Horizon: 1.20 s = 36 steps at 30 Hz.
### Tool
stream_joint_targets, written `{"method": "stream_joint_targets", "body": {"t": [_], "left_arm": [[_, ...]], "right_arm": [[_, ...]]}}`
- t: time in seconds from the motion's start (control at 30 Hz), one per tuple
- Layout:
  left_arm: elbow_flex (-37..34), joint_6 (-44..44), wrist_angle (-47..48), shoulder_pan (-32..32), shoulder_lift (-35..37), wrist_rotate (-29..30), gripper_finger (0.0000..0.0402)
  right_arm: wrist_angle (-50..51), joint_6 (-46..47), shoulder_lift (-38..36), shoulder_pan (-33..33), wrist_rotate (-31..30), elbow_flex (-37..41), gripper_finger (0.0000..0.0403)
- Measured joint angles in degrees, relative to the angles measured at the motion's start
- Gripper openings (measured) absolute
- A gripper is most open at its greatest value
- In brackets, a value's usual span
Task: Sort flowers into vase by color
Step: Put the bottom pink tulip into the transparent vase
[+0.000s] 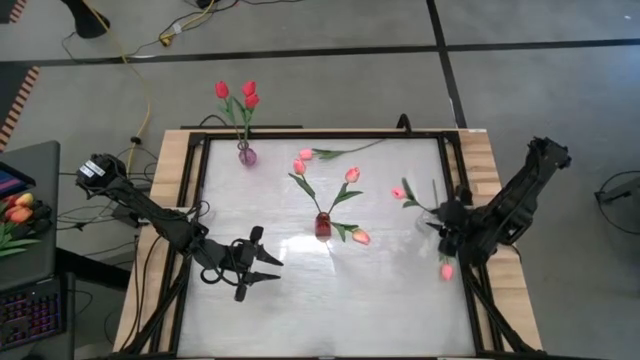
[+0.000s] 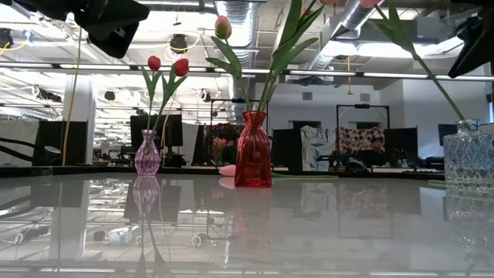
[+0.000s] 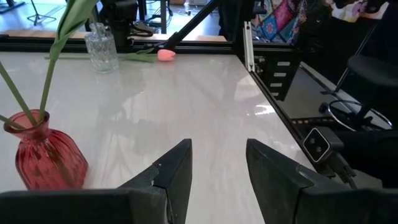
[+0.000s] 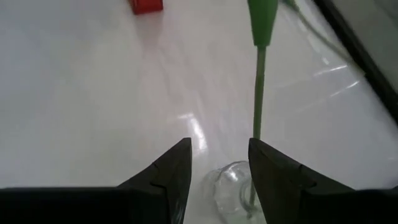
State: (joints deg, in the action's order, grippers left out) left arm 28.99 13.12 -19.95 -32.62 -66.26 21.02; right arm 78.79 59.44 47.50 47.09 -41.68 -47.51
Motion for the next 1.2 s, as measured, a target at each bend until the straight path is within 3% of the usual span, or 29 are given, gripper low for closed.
{"method": "stream_joint_targets", "body": {"t": [0.27, 0.63, 1.2], "left_arm": [[0.0, -0.41, 0.03, 0.0, 0.0, 0.02, 0.0139], [0.0, -0.44, 0.01, -0.02, 0.0, 0.04, 0.0139], [0.0, -1.11, 0.56, 0.0, 0.0, 0.07, 0.0139]], "right_arm": [[0.49, 0.02, 3.51, -0.36, -2.2, 0.0, 0.0183], [0.4, -1.33, 8.1, -9.53, -3.66, 0.0, 0.0182], [0.23, -0.95, 7.9, -16.35, -3.62, 0.0, 0.0182]]}}
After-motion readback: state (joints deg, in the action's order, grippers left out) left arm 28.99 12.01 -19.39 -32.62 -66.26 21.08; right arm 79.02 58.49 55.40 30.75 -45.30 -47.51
